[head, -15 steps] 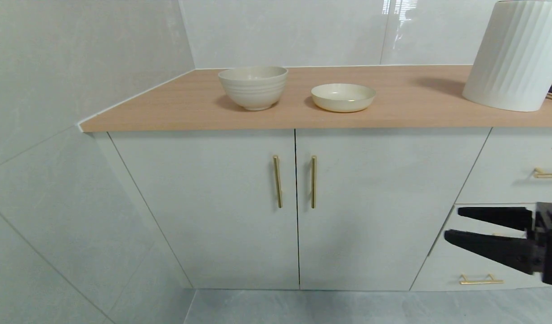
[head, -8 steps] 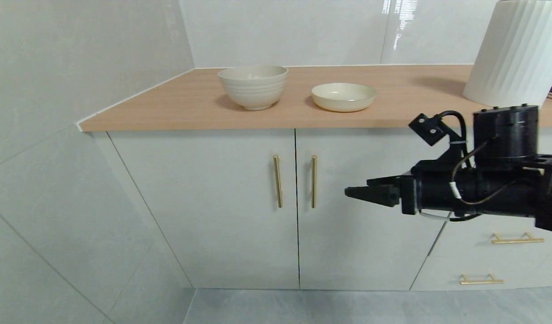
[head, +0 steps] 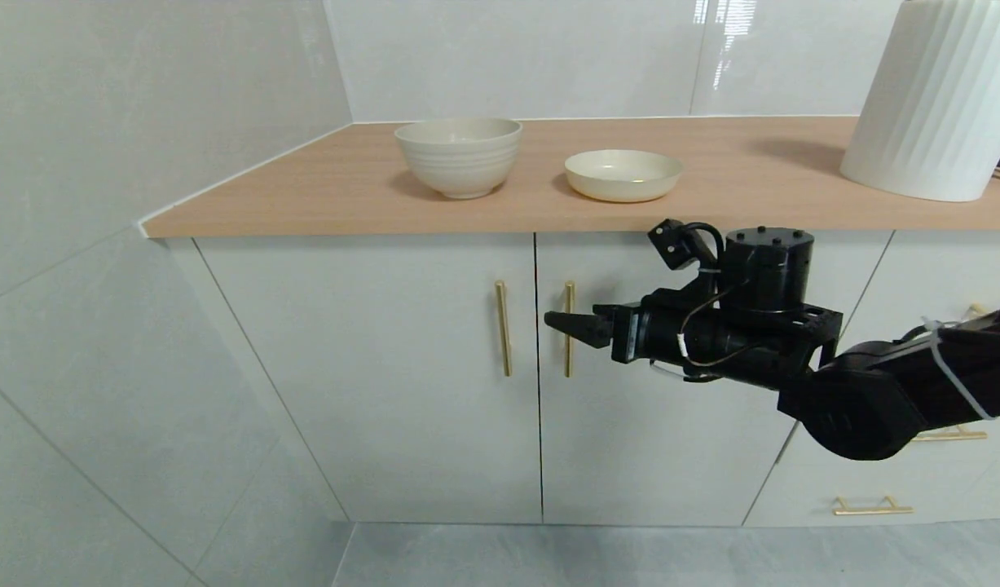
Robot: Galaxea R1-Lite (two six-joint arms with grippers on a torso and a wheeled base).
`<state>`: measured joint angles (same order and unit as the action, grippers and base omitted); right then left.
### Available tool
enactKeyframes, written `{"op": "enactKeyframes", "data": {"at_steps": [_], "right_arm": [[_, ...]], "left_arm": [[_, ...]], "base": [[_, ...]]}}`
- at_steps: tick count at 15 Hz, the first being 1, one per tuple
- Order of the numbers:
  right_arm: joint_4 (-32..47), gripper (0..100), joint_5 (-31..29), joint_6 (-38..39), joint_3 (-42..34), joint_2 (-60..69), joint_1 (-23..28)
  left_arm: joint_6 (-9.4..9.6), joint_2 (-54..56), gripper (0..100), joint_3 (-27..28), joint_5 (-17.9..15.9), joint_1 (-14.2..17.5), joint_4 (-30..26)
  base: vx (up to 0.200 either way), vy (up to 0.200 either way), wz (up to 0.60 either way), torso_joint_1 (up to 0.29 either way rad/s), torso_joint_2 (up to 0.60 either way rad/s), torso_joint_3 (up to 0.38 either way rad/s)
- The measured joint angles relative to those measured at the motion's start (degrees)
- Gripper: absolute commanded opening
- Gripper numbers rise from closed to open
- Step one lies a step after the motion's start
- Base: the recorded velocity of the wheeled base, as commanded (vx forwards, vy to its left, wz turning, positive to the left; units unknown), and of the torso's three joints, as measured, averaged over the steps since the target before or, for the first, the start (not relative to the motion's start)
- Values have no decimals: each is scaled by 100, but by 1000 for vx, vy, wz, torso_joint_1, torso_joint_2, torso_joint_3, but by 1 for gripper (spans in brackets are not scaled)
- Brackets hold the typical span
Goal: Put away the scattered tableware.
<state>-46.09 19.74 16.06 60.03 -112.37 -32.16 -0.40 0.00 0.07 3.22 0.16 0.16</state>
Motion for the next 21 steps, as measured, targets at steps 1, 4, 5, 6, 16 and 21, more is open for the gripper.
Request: {"op": "enactKeyframes", "data": {"at_steps": [1, 4, 5, 6, 16, 21], "right_arm": [[-35, 100, -41, 23, 37, -122, -20], [-77, 100, -67, 321, 135, -334, -85], [-93, 100, -67, 491, 174, -378, -122], [-106, 100, -67, 564, 210, -422, -144], [-317, 100, -378, 789, 425, -880, -238], [-328, 100, -373, 850, 400, -890, -308]], "left_arm": [[-2, 0, 100, 0, 0, 0, 0], [-2, 0, 100, -2, 0, 0, 0], [-2, 0, 100, -5, 1, 0, 0], [-2, 0, 100, -5, 0, 0, 0], [-2, 0, 100, 2, 1, 0, -2], [0, 0, 100, 0, 0, 0, -2]], "base": [[0, 0, 0, 0, 0, 0], [0, 0, 0, 0, 0, 0], [0, 0, 0, 0, 0, 0], [0, 0, 0, 0, 0, 0], [0, 0, 0, 0, 0, 0], [0, 0, 0, 0, 0, 0]]}}
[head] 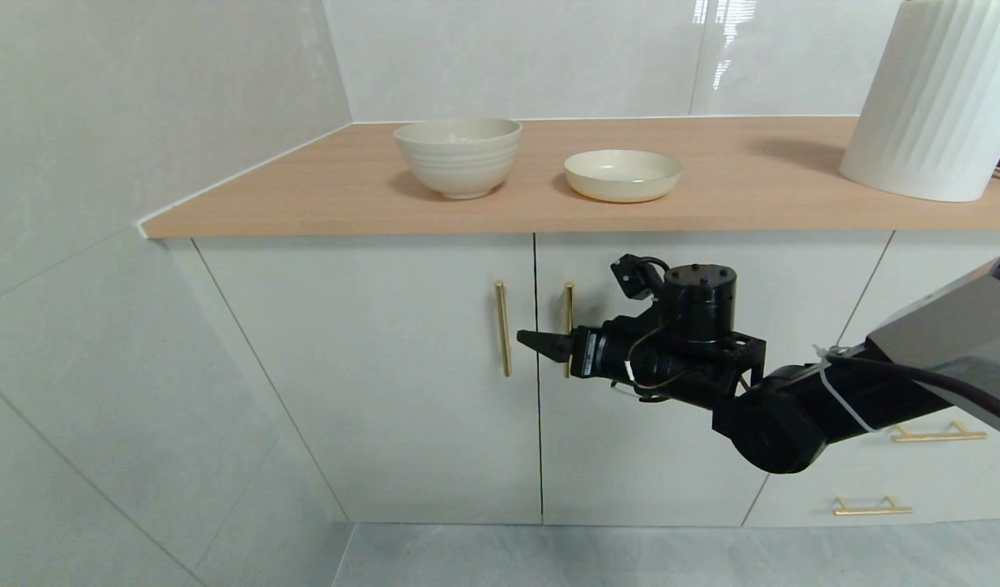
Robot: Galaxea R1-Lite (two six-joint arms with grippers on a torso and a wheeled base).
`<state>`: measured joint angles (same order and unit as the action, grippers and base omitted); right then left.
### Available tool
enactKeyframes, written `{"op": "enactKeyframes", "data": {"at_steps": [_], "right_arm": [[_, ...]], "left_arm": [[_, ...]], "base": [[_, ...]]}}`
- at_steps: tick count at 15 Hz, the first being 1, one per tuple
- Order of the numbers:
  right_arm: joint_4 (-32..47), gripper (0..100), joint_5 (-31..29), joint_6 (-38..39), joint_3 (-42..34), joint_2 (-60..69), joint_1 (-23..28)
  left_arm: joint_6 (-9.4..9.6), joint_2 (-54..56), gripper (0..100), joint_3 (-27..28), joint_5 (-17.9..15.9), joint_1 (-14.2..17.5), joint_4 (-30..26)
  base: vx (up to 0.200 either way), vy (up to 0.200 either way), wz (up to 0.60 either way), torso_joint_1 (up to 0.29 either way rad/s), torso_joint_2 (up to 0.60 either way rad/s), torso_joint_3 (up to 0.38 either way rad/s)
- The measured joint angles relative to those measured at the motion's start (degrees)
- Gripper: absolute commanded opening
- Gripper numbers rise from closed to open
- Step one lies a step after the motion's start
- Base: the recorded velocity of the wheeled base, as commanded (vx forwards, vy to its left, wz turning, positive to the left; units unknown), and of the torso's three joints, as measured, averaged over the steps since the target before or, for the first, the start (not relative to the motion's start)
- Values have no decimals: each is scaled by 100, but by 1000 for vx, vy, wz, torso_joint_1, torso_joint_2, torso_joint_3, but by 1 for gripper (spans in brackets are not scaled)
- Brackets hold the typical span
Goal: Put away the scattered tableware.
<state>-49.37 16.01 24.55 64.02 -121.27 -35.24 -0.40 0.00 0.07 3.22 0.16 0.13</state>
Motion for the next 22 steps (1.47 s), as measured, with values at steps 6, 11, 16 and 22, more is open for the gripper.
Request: {"op": "enactKeyframes", "data": {"at_steps": [6, 11, 16, 22], "right_arm": [[9, 100, 148, 134, -176, 189, -157], [-72, 100, 589, 106, -837, 560, -216], [-991, 100, 1167, 88, -2100, 1193, -222], [-1084, 100, 1668, 117, -2842, 1821, -216]], "left_arm": [[-2, 0, 100, -2, 1, 0, 2], [-2, 0, 100, -2, 1, 0, 2], [0, 0, 100, 0, 0, 0, 2], [-2, 0, 100, 2, 1, 0, 2]], "base": [[0, 0, 0, 0, 0, 0], [0, 0, 0, 0, 0, 0], [0, 0, 0, 0, 0, 0], [0, 0, 0, 0, 0, 0]]}}
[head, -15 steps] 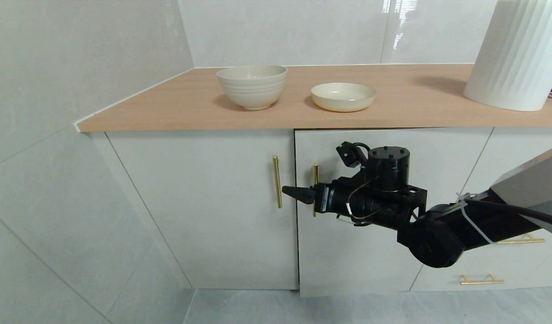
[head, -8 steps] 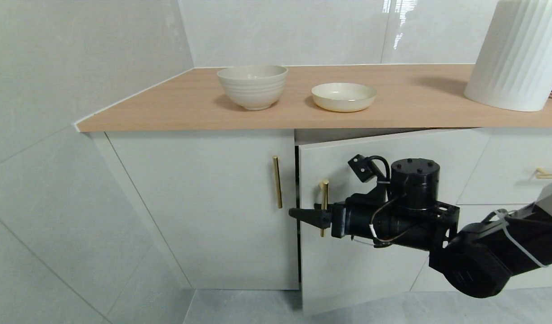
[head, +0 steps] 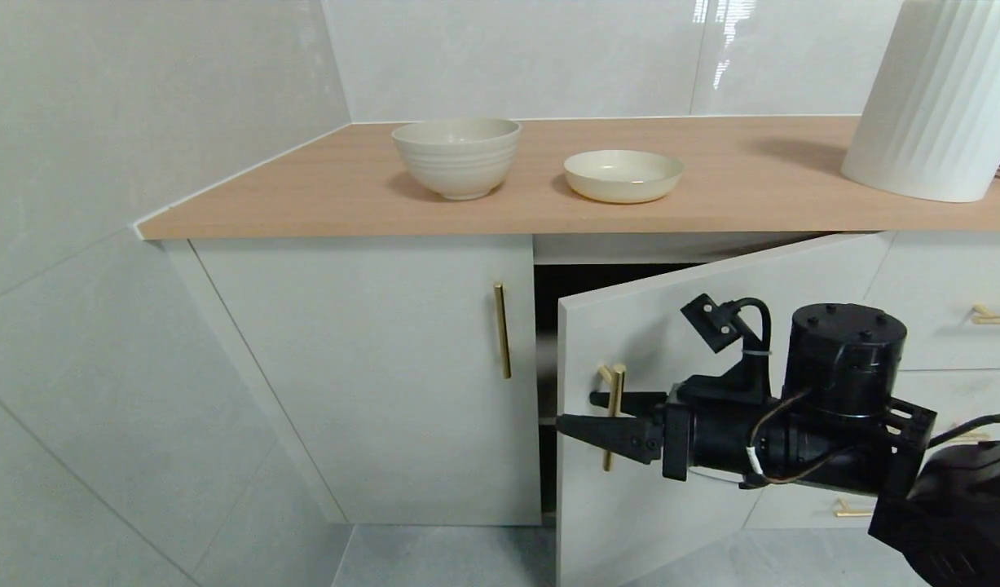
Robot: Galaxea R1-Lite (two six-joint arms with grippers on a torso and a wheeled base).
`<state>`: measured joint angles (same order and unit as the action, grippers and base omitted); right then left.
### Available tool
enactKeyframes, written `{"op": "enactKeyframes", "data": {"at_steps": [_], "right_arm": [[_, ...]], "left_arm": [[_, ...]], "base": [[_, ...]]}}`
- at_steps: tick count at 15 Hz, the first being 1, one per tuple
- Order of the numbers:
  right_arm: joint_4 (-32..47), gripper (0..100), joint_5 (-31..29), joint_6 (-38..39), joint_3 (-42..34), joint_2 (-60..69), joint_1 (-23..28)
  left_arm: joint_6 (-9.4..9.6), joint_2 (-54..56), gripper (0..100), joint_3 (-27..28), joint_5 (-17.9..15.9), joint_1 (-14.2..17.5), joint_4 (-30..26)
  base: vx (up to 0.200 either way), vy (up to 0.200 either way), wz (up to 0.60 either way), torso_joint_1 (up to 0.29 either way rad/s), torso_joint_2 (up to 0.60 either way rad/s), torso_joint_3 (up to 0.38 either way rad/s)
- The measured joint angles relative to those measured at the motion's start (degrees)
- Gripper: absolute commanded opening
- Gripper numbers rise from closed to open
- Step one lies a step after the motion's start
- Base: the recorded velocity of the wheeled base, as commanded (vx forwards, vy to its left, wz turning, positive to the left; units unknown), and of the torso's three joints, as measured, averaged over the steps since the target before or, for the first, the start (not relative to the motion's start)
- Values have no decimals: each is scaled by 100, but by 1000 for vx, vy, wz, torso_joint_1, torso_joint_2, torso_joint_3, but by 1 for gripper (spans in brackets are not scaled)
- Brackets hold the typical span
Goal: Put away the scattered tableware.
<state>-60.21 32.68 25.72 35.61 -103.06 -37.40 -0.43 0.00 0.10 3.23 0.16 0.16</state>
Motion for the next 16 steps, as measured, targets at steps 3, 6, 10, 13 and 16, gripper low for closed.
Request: {"op": "enactKeyframes", "data": {"at_steps": [3, 6, 10, 13, 16], "right_arm": [[-37, 100, 649, -20, -513, 328, 17], [-39, 100, 853, -52, -769, 516, 24], [-63, 100, 900, -328, -1014, 599, 24], [-68, 100, 908, -383, -1123, 621, 22], [-57, 100, 908, -385, -1178, 640, 15]], "left_arm": [[43, 0, 100, -7, 0, 0, -2], [173, -21, 100, 190, -91, -9, 16], [127, -973, 100, 1481, -791, -104, -311], [121, -2580, 0, 2509, -1506, -141, -341], [116, -4181, 0, 3156, -1902, -244, 233]], "base": [[0, 0, 0, 0, 0, 0], [0, 0, 0, 0, 0, 0], [0, 0, 0, 0, 0, 0], [0, 0, 0, 0, 0, 0], [0, 0, 0, 0, 0, 0]]}}
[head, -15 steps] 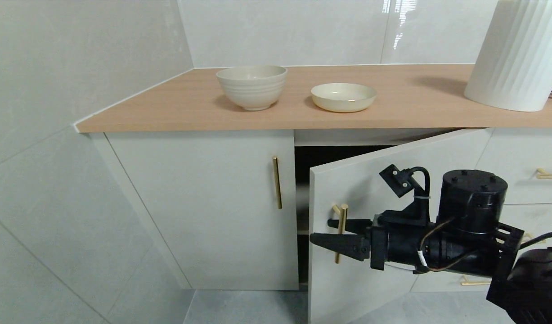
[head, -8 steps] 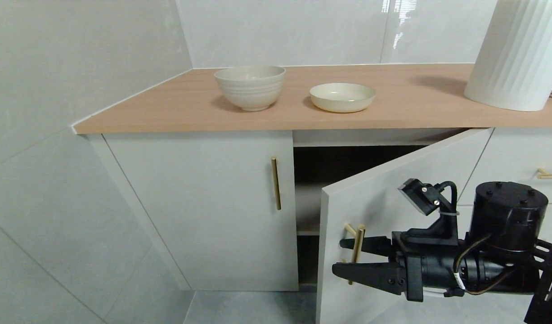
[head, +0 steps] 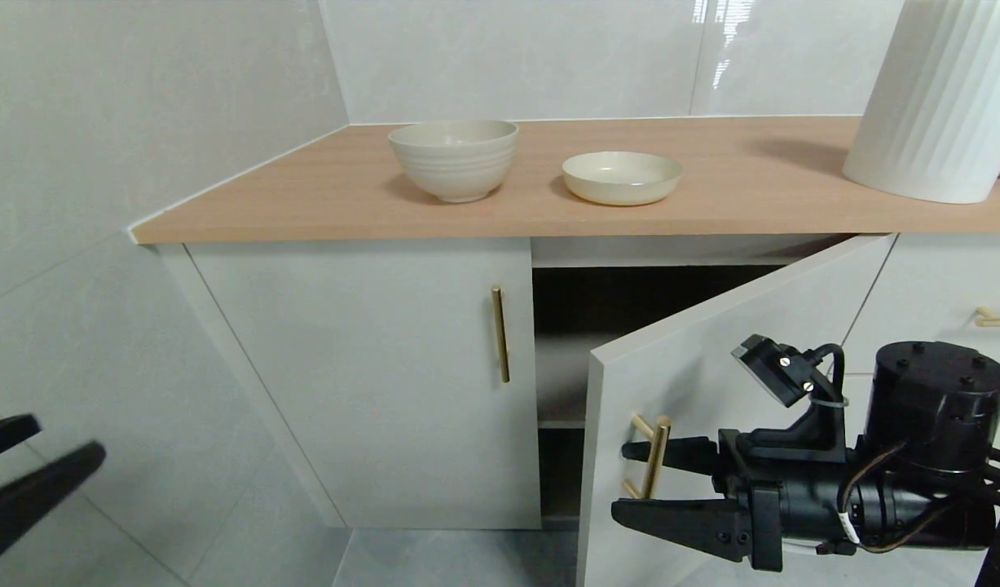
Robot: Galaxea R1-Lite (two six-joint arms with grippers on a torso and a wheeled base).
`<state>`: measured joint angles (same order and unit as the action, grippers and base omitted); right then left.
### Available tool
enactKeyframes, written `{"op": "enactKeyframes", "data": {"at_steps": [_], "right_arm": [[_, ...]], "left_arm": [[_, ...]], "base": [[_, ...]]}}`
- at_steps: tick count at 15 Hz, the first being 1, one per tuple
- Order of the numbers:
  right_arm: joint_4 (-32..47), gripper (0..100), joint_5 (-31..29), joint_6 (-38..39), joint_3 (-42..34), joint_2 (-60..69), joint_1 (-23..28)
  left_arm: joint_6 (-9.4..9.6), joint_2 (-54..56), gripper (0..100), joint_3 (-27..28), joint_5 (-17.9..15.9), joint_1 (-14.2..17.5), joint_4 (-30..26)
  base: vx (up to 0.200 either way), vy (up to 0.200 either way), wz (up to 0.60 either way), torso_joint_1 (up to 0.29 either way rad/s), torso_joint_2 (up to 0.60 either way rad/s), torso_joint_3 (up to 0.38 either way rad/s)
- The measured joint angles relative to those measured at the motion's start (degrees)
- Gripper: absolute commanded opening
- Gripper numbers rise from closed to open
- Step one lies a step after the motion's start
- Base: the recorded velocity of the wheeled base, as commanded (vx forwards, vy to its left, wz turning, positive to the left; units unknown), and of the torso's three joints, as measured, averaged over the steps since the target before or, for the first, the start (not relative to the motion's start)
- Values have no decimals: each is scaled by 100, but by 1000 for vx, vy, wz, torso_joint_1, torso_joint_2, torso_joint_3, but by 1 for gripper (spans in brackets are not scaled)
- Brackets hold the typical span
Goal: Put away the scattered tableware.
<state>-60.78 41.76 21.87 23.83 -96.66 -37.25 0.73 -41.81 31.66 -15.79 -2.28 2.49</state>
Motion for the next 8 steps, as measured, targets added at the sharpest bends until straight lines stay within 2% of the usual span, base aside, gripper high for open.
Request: {"op": "enactKeyframes", "data": {"at_steps": [2, 4, 5, 8], "right_arm": [[18, 100, -2, -11, -9, -2, 0], [33, 100, -5, -74, -13, -26, 2], [35, 100, -11, -80, -13, -37, 2], [62, 100, -11, -80, 1, -63, 68]], "left_arm": [[0, -945, 0, 180, -96, -204, 567], [-52, -1841, 0, 271, -134, -645, 1068], [-135, -2258, 0, 296, -145, -916, 1319], [-538, -3495, 0, 301, -165, -1690, 2433]], "base": [[0, 0, 0, 0, 0, 0], [0, 0, 0, 0, 0, 0], [0, 0, 0, 0, 0, 0], [0, 0, 0, 0, 0, 0]]}}
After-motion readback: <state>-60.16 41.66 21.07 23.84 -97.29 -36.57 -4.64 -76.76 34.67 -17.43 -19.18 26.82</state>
